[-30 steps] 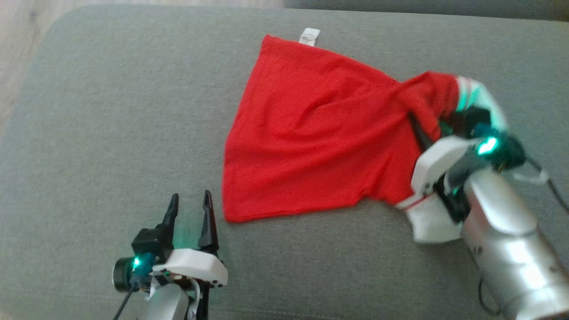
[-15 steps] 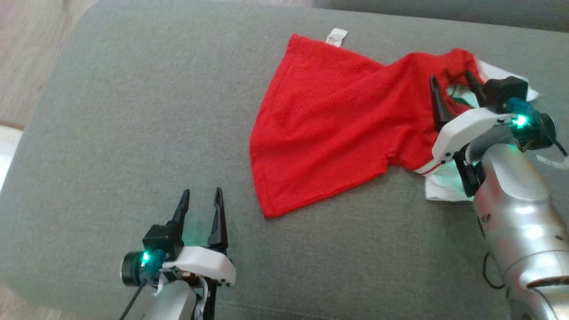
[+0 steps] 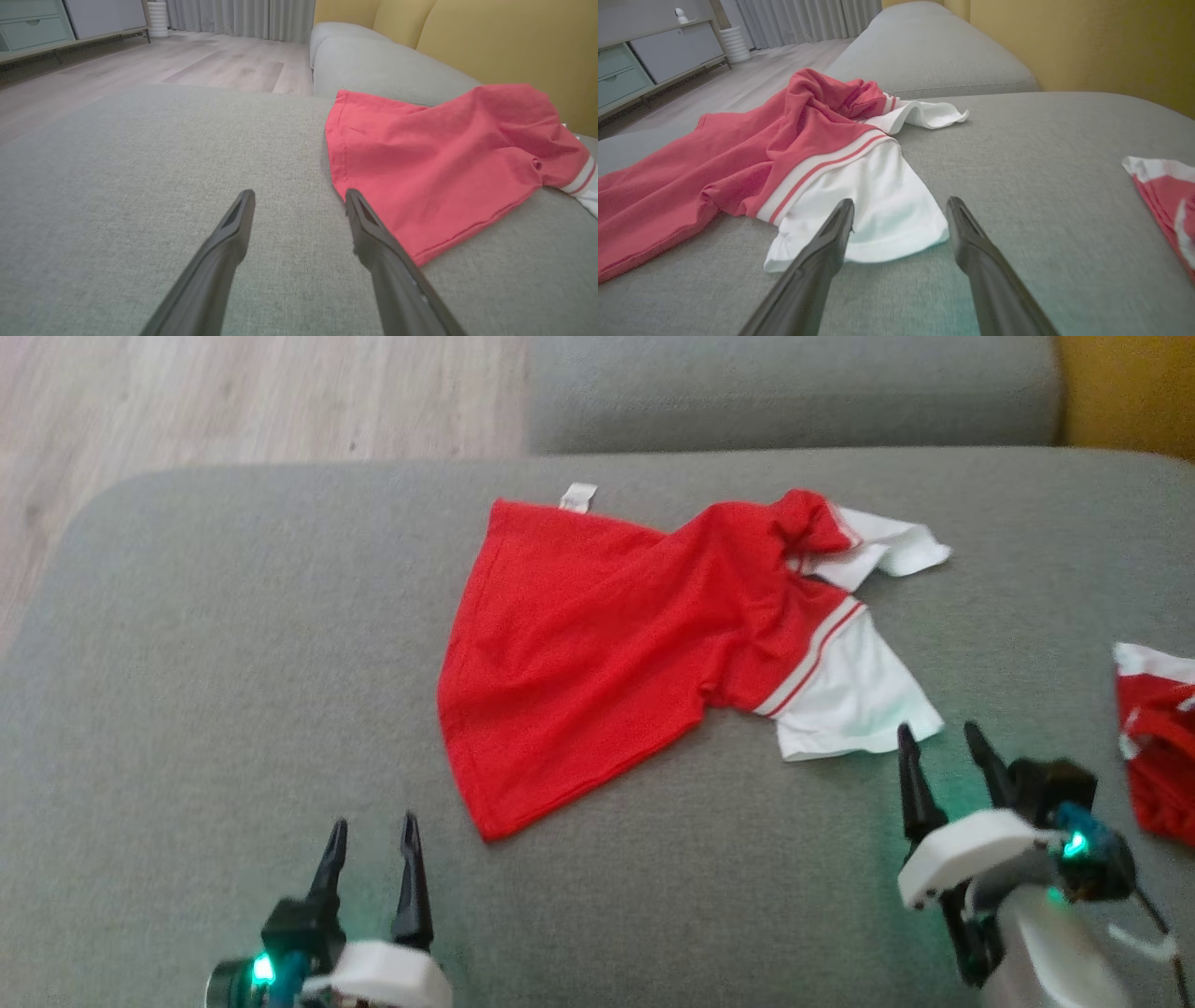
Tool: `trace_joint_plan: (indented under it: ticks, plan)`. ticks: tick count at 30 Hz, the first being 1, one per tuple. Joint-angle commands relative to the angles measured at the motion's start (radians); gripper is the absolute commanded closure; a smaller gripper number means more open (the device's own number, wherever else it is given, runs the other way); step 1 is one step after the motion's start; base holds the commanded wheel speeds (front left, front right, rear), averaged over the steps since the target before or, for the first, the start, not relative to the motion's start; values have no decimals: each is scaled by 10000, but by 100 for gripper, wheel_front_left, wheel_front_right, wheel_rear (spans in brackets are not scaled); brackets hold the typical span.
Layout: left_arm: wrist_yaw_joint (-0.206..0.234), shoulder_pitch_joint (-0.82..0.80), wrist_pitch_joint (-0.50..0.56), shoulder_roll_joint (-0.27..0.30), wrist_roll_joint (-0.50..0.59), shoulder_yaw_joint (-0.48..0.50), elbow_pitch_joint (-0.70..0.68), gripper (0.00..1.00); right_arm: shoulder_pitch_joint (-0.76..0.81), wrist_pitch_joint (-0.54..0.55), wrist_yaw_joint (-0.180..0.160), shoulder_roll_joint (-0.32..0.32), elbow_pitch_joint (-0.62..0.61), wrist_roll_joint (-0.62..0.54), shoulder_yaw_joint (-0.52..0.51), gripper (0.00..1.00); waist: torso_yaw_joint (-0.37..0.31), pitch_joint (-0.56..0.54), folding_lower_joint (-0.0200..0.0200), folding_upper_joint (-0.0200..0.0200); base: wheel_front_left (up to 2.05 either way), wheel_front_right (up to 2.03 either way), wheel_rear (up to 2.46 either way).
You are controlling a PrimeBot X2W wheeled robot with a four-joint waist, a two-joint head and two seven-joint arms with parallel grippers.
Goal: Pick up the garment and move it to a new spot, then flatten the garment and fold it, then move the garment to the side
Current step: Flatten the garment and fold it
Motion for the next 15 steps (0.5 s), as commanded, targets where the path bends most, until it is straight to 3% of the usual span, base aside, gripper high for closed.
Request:
trace_joint_plan:
  ticks: [1, 15]
  plan:
    - [-24, -112, -51, 95, 97, 384, -315, 0, -237, -136, 33, 130, -444, 100, 341, 0, -283, -310, 3, -1, 0, 0, 0]
    - [-232, 862, -51, 95, 170, 672, -552, 0, 924, -137, 33, 136, -743, 1121, 1028, 0, -530, -706, 3, -1, 0, 0, 0]
